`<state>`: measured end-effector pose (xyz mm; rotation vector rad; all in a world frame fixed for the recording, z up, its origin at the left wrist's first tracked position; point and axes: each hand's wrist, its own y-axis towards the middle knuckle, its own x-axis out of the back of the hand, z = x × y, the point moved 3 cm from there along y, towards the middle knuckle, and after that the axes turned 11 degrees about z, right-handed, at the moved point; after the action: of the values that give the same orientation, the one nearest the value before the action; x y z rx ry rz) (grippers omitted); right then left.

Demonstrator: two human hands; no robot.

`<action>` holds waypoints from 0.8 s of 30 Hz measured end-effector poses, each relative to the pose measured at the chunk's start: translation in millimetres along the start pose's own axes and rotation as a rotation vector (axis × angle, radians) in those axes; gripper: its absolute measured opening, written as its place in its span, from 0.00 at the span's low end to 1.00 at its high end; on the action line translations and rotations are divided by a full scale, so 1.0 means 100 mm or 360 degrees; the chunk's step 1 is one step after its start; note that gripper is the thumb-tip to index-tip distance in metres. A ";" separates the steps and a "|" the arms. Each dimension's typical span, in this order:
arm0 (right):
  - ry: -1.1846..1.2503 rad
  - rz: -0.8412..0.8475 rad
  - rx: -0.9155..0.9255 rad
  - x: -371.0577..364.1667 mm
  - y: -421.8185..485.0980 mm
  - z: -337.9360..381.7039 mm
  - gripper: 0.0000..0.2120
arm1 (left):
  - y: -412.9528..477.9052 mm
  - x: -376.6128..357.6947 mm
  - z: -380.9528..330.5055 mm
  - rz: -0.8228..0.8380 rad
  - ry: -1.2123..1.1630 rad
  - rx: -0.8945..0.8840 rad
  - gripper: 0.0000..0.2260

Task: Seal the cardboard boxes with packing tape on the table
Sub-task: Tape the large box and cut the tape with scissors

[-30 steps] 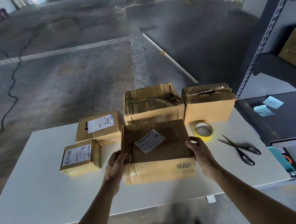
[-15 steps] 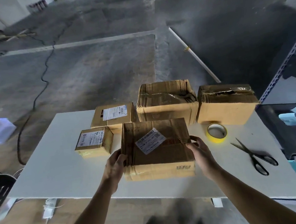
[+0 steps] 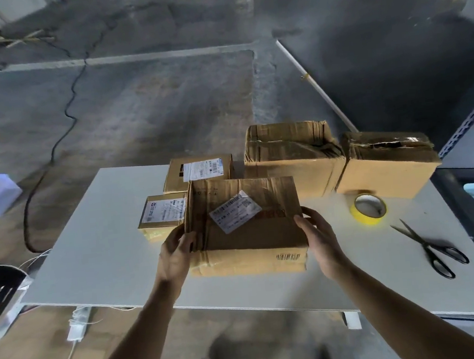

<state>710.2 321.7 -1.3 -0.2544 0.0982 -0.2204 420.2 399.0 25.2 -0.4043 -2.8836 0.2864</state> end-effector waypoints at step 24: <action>0.0031 -0.0166 0.0285 -1.68 0.70 0.66 0.12 | 0.96 1.65 -0.39 -0.0009 -0.0274 -0.0258 0.16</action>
<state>569.4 441.9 55.2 -0.0793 0.0840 -0.3332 298.3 543.8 71.7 -0.4182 -3.0882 0.0900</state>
